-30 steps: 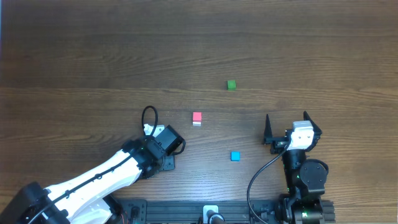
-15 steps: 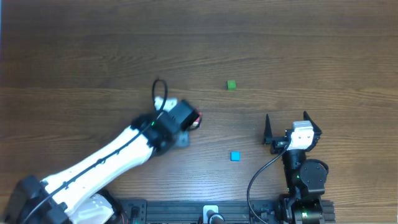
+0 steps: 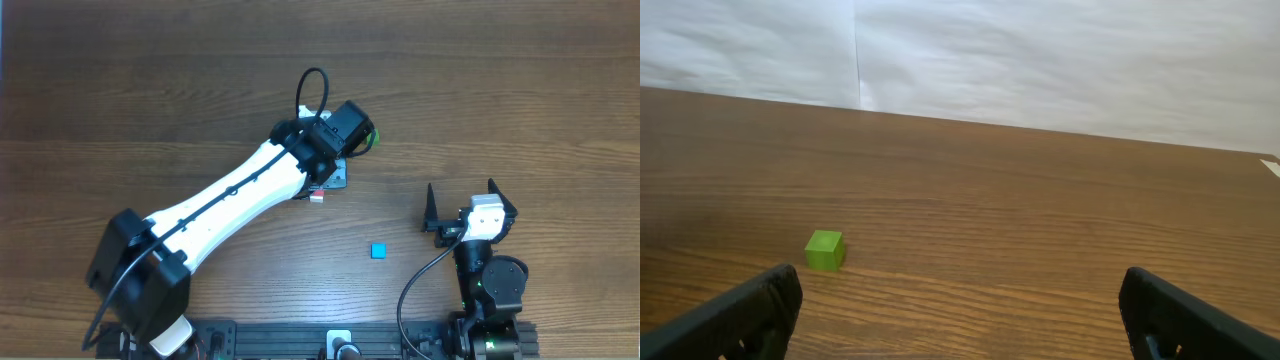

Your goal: Stack Cubes

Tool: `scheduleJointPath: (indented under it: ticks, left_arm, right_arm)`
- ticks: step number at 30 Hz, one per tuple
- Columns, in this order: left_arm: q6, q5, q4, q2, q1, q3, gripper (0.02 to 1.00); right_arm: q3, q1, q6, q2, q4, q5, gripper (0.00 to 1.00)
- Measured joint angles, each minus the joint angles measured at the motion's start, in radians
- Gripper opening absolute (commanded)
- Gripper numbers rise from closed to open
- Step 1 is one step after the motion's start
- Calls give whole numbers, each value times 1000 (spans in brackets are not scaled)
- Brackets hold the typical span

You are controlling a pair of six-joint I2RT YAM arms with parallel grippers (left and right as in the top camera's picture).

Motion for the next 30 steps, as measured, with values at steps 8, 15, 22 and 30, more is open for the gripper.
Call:
scheduleJointPath:
  ticks: [8,15,22,30]
  left_arm:
    - [23,23,5,44,22,0,60]
    - [42,53,10,83,22,0,58]
    - [49,90,11,92,22,0,56]
    - [67,97,11,93,11,0,64]
  right_arm:
    - [0,0,-1,0,0,0,993]
    - [0,0,-1,0,0,0,993]
    - [0,0,-1,0,0,0,993]
    - [0,0,0,0,0,0,991]
